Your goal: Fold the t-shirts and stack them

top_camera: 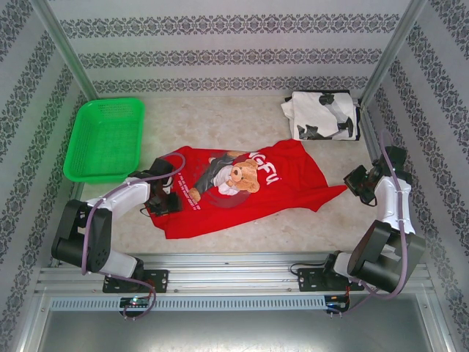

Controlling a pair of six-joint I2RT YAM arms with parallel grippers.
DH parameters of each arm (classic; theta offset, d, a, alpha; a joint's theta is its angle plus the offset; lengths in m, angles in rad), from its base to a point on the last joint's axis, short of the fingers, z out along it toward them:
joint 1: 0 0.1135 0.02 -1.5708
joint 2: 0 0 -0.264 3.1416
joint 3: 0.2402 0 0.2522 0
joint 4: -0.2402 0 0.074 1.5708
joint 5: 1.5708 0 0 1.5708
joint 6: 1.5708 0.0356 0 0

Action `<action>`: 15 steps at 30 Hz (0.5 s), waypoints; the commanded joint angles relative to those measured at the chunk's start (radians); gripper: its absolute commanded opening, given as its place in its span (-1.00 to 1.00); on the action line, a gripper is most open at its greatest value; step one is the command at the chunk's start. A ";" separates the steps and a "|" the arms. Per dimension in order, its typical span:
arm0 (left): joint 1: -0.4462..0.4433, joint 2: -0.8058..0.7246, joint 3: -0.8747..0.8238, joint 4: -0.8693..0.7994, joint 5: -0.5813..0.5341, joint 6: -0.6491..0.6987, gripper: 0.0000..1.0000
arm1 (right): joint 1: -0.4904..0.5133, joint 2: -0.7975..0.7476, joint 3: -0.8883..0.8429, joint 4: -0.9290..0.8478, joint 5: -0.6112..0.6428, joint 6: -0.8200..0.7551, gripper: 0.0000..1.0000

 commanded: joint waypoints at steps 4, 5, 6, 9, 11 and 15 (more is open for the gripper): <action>-0.013 -0.023 -0.026 -0.020 0.012 0.029 -0.19 | 0.002 0.006 0.021 -0.004 0.003 -0.007 -1.00; -0.017 -0.016 -0.024 -0.019 0.016 0.029 -0.19 | 0.003 0.007 0.021 -0.002 0.002 -0.007 -1.00; -0.023 -0.008 -0.021 -0.019 0.014 0.029 -0.19 | 0.002 0.007 0.021 -0.002 0.001 -0.006 -1.00; -0.026 0.004 -0.030 -0.012 0.019 0.026 -0.24 | 0.001 0.006 0.021 -0.002 0.001 -0.005 -1.00; -0.027 -0.002 -0.036 -0.003 0.024 0.022 -0.36 | 0.001 0.004 0.021 -0.003 0.003 -0.005 -1.00; -0.026 -0.028 -0.036 0.001 0.050 0.018 -0.62 | 0.002 -0.002 0.016 -0.004 0.006 -0.004 -1.00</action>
